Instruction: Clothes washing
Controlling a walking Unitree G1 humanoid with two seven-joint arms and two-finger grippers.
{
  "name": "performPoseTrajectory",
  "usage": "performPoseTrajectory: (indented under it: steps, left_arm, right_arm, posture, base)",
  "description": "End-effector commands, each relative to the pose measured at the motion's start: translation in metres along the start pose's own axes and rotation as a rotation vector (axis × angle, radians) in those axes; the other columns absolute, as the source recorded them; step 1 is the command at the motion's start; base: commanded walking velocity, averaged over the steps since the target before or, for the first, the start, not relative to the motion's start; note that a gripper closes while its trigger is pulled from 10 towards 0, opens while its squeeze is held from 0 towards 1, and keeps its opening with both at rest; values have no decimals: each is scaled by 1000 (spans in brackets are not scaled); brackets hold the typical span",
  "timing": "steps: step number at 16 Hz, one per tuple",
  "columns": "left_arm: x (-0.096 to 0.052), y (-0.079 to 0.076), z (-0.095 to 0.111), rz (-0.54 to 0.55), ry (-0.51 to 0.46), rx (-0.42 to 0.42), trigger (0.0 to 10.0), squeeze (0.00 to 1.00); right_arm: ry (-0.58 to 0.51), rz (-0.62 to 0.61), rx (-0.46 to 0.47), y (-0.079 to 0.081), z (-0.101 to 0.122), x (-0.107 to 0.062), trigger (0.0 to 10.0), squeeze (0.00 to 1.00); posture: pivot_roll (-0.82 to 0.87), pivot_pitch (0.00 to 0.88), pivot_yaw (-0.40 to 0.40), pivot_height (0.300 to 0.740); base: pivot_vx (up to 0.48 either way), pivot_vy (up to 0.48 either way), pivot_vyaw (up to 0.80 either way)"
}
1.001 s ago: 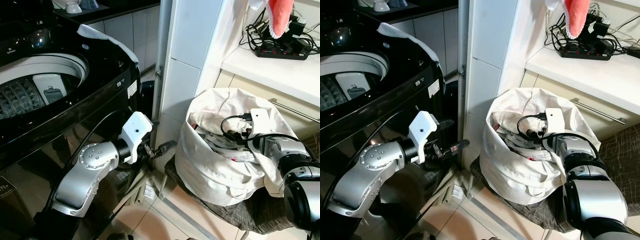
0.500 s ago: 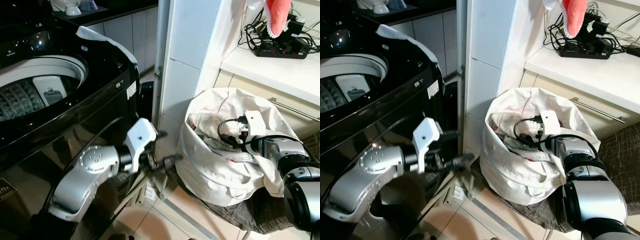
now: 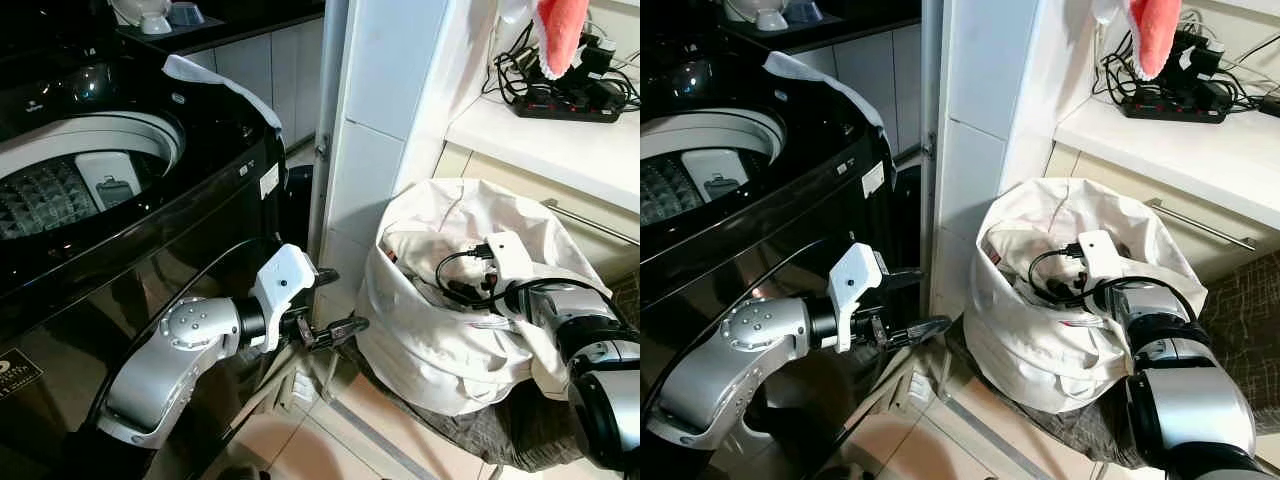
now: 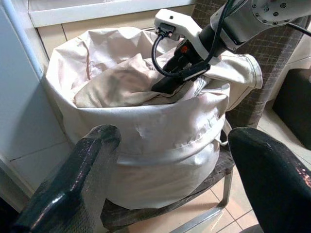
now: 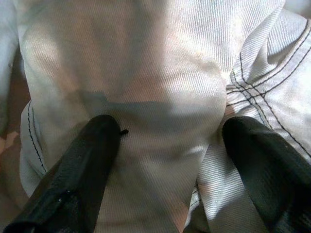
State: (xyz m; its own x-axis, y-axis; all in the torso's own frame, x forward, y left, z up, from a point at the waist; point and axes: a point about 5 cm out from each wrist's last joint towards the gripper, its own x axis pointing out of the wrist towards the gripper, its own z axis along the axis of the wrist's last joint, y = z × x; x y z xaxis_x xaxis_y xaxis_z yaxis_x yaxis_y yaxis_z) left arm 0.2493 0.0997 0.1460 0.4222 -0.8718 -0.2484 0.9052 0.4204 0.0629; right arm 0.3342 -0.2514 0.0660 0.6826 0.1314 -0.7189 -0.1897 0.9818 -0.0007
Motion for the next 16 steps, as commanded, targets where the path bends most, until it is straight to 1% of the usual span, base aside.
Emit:
performPoseTrajectory:
  steps: [1,9,16]
  left_arm:
    - [1,-4,3,-22,2,24,10000,0]
    - [2,-2,2,-15,9,29,10000,0]
    - [3,0,1,-8,13,24,10000,0]
  right_arm:
    - [56,-19,25,-6,-16,-1,0,0]
    - [29,-24,52,-8,-13,-2,0,0]
    - [-24,-9,123,-9,-6,-3,0,0]
  posture:
    - [45,0,-41,740]
    - [42,0,-39,740]
    - [38,0,-39,740]
  base:
    - [0,0,0]
    - [0,0,0]
    - [0,0,0]
